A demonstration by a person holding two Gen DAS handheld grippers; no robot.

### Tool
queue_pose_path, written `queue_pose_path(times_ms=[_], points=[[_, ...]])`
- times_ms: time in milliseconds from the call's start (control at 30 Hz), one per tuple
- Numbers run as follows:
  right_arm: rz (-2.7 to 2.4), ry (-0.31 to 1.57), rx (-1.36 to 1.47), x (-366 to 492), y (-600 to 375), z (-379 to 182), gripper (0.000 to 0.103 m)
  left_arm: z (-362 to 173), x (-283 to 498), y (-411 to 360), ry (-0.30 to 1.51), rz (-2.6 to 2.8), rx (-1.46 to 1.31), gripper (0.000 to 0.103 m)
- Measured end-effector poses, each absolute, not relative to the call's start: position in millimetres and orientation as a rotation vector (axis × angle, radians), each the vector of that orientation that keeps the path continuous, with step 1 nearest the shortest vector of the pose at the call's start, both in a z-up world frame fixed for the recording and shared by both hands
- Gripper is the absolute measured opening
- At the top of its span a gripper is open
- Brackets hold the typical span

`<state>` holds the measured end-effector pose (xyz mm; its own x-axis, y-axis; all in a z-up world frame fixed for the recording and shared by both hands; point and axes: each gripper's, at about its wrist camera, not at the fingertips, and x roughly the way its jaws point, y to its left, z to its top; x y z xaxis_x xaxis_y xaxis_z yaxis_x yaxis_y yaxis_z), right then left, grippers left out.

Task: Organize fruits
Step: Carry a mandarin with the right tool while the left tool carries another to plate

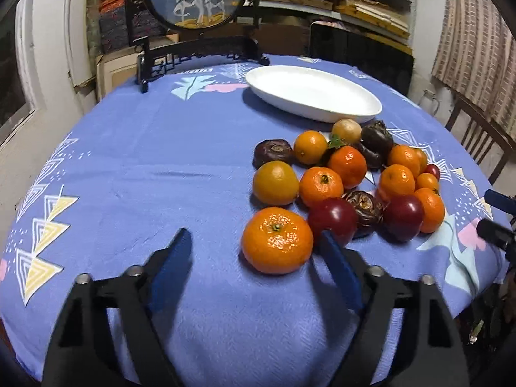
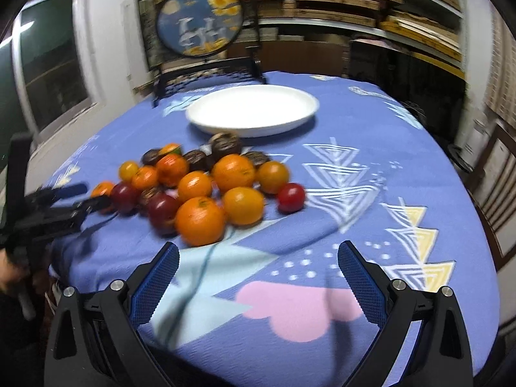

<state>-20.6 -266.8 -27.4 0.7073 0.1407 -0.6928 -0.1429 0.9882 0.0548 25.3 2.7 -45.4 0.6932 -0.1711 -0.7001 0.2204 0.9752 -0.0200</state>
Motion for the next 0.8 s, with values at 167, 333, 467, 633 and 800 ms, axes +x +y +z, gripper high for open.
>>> queue_pose_path(times_ms=[167,333,467,633,800], points=[[0.259,0.806,-0.043,-14,-242,-33,0.088,-43,21,-2,0.779,-0.282,0.071,0.045],[0.298,0.838,-0.035,-4,-227,-41,0.081,-36,7,0,0.746,-0.295,0.073,0.045],[0.322,0.846,-0.007,9,-216,-44,0.072,-30,-6,-3,0.707,-0.299,0.114,0.045],[0.320,0.887,0.037,18,-215,-54,0.065,-39,1,0,0.744,-0.307,0.103,0.047],[0.321,0.887,0.045,22,-214,-54,0.067,-42,2,4,0.755,-0.270,0.105,0.073]])
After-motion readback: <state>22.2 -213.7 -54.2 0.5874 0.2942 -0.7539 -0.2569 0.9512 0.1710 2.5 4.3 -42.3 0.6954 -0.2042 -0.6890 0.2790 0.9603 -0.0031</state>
